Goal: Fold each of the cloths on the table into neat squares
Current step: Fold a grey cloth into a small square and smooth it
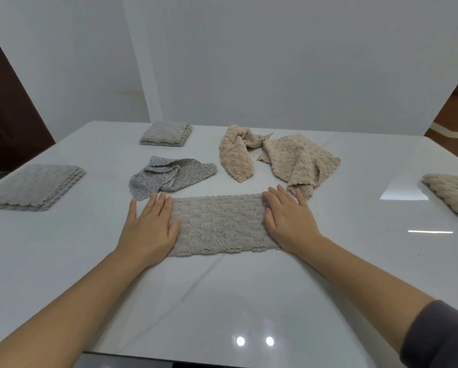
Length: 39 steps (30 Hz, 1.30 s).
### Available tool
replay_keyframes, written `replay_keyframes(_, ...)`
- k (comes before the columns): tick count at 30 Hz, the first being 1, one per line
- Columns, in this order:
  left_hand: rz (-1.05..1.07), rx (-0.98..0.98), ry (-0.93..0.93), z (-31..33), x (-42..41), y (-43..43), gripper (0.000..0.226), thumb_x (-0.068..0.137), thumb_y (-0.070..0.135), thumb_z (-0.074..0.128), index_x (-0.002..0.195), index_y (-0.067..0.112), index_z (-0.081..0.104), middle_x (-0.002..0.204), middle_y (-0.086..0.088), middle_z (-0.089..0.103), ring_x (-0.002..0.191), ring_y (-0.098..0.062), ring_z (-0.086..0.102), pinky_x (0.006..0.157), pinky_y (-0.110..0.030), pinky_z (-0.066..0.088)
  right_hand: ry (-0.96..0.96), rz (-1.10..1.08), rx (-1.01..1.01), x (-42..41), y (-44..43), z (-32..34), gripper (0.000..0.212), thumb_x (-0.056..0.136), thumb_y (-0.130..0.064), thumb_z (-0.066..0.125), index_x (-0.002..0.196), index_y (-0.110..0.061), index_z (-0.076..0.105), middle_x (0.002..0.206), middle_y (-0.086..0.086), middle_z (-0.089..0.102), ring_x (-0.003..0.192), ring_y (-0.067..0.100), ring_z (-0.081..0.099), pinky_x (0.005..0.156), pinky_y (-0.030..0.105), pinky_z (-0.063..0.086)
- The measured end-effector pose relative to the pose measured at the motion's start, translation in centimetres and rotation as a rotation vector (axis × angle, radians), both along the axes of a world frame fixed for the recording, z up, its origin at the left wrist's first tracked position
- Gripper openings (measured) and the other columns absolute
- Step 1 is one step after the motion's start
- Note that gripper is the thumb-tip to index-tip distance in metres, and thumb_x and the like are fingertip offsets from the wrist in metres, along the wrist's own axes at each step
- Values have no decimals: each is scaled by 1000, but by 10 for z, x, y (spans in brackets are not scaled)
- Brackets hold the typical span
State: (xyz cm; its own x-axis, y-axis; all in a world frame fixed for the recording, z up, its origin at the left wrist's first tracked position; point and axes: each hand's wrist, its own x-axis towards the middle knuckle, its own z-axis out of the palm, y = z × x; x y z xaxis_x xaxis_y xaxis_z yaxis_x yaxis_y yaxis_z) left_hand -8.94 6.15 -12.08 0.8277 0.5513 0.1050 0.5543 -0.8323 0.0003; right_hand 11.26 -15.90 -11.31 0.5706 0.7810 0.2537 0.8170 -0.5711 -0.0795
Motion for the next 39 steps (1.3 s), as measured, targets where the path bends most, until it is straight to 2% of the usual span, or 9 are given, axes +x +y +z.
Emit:
replay_keyframes(3, -4, 109, 60, 2, -10, 7, 92, 79, 54, -16, 156, 12, 13, 163, -2, 10, 151, -16, 3, 119, -48, -5, -34, -3, -48, 2, -6, 0, 74, 86, -41, 0, 141, -15, 41, 151, 4, 39, 147, 24, 23, 119, 47, 8)
replay_keyframes(7, 50, 219, 114, 7, -29, 20, 89, 84, 51, -9, 151, 6, 28, 158, -10, 28, 148, -24, 21, 117, -52, 3, -97, 5, -131, 2, -13, 2, 74, 88, -41, -1, 141, -12, 42, 151, 9, 38, 147, 28, 24, 117, 53, 14)
replay_keyframes(11, 135, 248, 78, 14, -40, 18, 79, 87, 43, 6, 146, 0, 38, 152, -15, 39, 141, -29, 33, 116, -54, 13, -78, -22, -217, -5, -9, 16, 55, 102, -33, 15, 153, -12, 19, 163, 7, 10, 151, 24, 3, 120, 53, 5)
replay_keyframes(14, 128, 157, -12, 29, -26, 6, 63, 97, 32, 22, 152, 3, 21, 160, -12, 19, 148, -24, 16, 120, -47, 6, -2, 7, -186, -18, 1, 26, 57, 104, -31, 17, 156, -12, 6, 164, 4, -1, 151, 20, -5, 121, 50, -1)
replay_keyframes(17, -57, 20, -151, 42, 6, -21, 63, 98, 32, 23, 154, 4, 13, 163, -11, 10, 150, -22, 5, 122, -43, 3, 98, 89, -171, -30, 21, 25, 57, 104, -33, 15, 156, -13, 2, 164, 3, -5, 151, 19, -7, 121, 48, -5)
replay_keyframes(19, -147, -45, -146, 39, 32, -42, 62, 101, 34, 18, 155, 6, 7, 164, -8, 1, 150, -18, -3, 122, -41, 0, 163, 112, -185, -34, 34, 20, 58, 104, -34, 15, 156, -13, 0, 164, 3, -7, 150, 19, -9, 121, 49, -6)
replay_keyframes(22, -166, -130, -74, 22, 55, -60, 60, 104, 35, 18, 155, 9, 2, 164, -5, -6, 150, -14, -8, 122, -40, -3, 212, 109, -228, -35, 42, 9, 59, 104, -37, 13, 156, -13, -1, 164, 2, -8, 150, 19, -10, 120, 49, -6)
replay_keyframes(29, -134, -171, 57, 7, 58, -62, 62, 103, 40, 13, 155, 12, -3, 163, -3, -9, 150, -14, -9, 122, -41, -5, 216, 92, -258, -33, 44, 4, 59, 104, -38, 14, 156, -14, 0, 164, 1, -6, 150, 18, -9, 120, 49, -6)
replay_keyframes(39, -105, -209, 10, 14, 47, -48, 62, 103, 41, 13, 156, 11, -1, 163, -4, -9, 150, -15, -10, 122, -39, -6, 228, 50, -227, -27, 36, 10, 60, 104, -40, 14, 156, -13, 1, 164, 3, -5, 150, 21, -8, 120, 50, -7)
